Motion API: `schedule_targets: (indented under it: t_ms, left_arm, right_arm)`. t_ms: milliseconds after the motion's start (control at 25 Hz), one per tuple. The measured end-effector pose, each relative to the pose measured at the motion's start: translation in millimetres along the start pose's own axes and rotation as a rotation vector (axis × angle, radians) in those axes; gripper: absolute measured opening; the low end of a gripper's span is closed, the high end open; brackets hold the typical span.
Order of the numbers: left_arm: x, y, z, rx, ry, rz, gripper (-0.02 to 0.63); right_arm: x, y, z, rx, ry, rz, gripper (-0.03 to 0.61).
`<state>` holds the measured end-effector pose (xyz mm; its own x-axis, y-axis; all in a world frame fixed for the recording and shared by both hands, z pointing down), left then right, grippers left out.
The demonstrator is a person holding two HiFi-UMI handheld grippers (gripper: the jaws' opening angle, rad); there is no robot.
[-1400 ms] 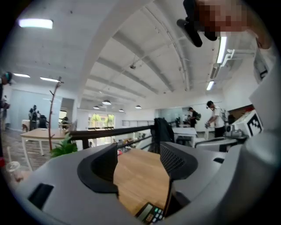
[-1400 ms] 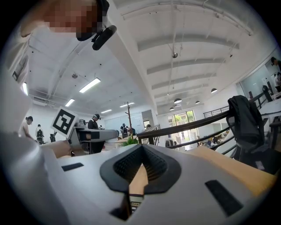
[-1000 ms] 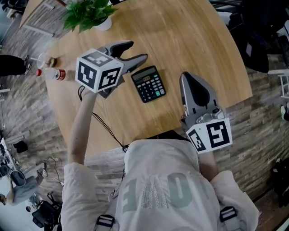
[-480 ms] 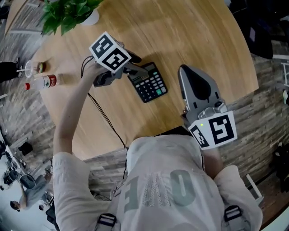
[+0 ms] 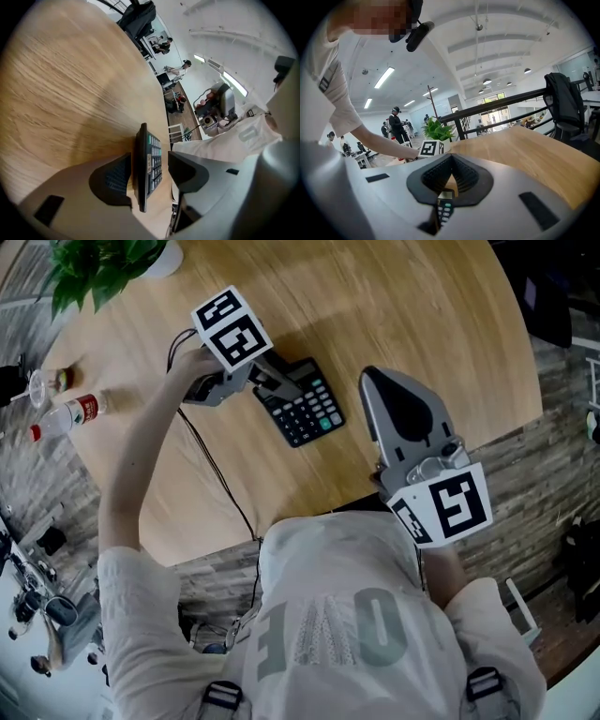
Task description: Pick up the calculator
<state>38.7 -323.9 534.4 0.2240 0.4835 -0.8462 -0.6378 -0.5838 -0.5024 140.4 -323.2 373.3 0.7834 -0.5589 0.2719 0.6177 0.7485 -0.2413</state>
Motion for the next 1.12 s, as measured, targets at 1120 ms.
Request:
schedule_targets:
  t_ms: [1120]
  left_arm:
    - [-5,-14,8,-0.03,-0.017,-0.151,0.12]
  right_arm:
    - [-1,12,-3,0.018,0.052,-0.012,0.018]
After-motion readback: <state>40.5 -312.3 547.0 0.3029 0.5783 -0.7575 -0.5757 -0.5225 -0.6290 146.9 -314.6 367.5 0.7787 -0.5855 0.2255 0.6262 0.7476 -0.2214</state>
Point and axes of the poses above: the fingertips, and each gripper's own axes: y backward along the fingers, x to its right, z out of its underside, the point moved 2 cm from there along y, backward along the fingers, and after that the axes turned 4 degrees about x, right-handed, at the moved point
